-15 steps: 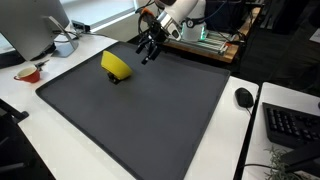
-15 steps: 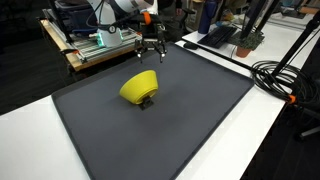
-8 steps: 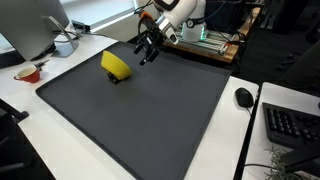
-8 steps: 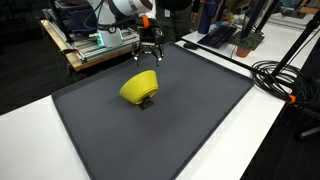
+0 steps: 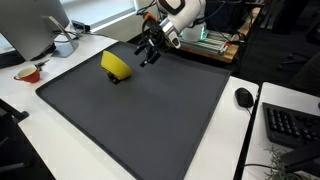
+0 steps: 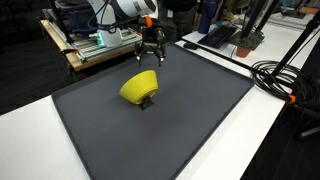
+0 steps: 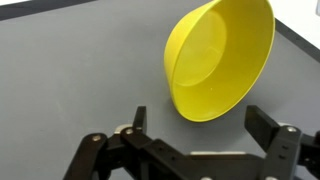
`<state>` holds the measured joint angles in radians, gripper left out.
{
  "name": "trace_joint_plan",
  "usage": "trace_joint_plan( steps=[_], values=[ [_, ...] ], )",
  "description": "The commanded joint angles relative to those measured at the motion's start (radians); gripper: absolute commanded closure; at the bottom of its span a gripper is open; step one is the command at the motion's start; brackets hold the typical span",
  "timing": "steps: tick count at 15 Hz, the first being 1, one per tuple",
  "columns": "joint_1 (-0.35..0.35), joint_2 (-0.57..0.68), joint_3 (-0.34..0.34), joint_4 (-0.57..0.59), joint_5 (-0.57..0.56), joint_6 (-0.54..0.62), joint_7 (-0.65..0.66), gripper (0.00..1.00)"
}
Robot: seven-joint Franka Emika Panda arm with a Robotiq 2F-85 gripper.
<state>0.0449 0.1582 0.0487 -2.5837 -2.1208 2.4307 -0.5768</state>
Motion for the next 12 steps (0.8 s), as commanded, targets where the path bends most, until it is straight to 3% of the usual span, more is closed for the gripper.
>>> trace_joint_plan(
  steps=[1, 12],
  values=[
    [0.032, 0.031, 0.026, -0.013, -0.082, -0.085, 0.075, 0.0],
    [0.016, 0.084, -0.017, -0.009, -0.31, -0.114, 0.035, 0.0]
  ],
)
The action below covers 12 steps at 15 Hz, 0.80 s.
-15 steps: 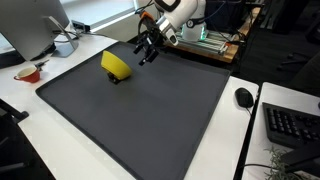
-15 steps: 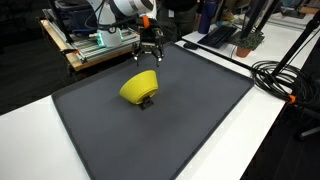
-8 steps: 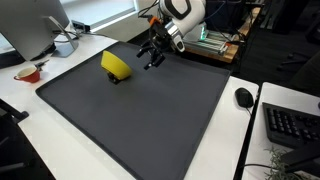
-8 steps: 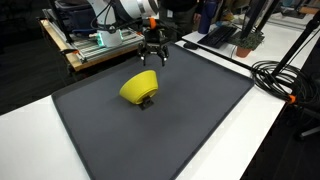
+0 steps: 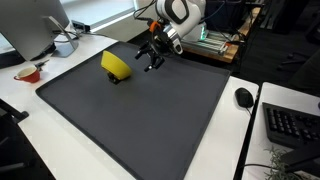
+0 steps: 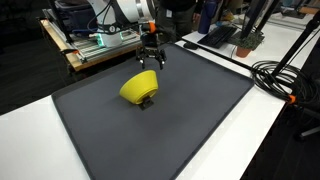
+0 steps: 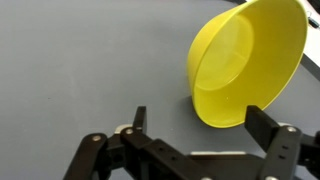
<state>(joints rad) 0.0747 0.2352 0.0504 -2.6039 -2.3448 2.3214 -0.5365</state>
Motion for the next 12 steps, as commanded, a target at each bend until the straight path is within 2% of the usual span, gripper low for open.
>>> trace_joint_plan(
  steps=[1, 2, 3, 5, 6, 9, 12],
  values=[
    [-0.02, 0.013, -0.026, 0.018, -0.123, -0.003, 0.005, 0.0],
    [-0.026, 0.019, -0.033, 0.022, -0.154, -0.004, 0.013, 0.02],
    [-0.034, 0.028, -0.041, 0.025, -0.195, -0.007, 0.032, 0.09],
    [-0.036, 0.038, -0.045, 0.033, -0.234, -0.014, 0.05, 0.13],
    [-0.012, 0.035, -0.028, 0.04, -0.175, -0.016, 0.022, 0.14],
    [0.006, 0.043, -0.008, 0.058, -0.169, -0.015, 0.031, 0.16],
    [0.019, 0.051, 0.001, 0.074, -0.167, -0.018, 0.034, 0.22]
  ],
)
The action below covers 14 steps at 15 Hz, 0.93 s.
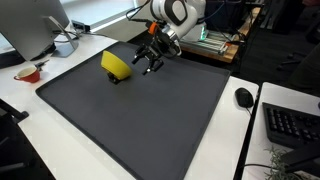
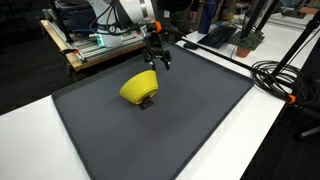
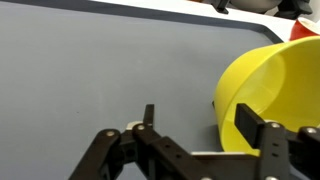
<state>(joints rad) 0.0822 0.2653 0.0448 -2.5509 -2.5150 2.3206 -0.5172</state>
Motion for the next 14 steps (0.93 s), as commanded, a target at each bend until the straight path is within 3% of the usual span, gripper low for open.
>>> trace_joint_plan(
  steps=[1, 3, 6, 11, 14],
  values=[
    [0.009, 0.026, 0.004, 0.023, 0.004, -0.02, 0.023, 0.26],
    [0.002, 0.032, -0.002, 0.022, 0.003, -0.023, 0.045, 0.19],
    [-0.012, 0.028, -0.002, 0.008, 0.004, -0.018, 0.126, 0.0],
    [-0.028, 0.014, 0.013, -0.015, 0.003, -0.01, 0.33, 0.0],
    [-0.051, 0.047, -0.01, 0.001, 0.006, -0.009, 0.364, 0.0]
  ],
)
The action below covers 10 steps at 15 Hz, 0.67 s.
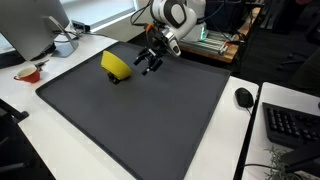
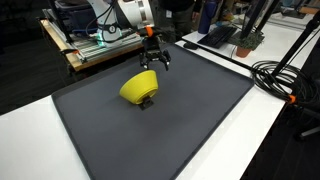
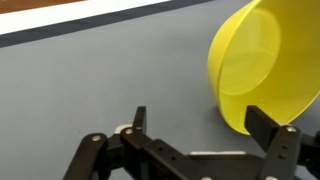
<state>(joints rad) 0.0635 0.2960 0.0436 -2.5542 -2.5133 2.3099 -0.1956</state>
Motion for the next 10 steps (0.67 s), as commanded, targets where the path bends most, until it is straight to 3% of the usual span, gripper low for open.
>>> trace_joint_plan(
  steps=[1, 6, 7, 10],
  values=[
    [-0.042, 0.024, -0.018, 0.01, 0.004, 0.001, 0.04, 0.0],
    [-0.047, 0.022, -0.024, 0.043, 0.002, 0.016, -0.04, 0.03],
    [-0.042, 0.02, -0.023, 0.05, 0.002, 0.016, -0.055, 0.22],
    [-0.035, 0.027, -0.022, 0.072, 0.002, 0.013, -0.098, 0.39]
  ],
)
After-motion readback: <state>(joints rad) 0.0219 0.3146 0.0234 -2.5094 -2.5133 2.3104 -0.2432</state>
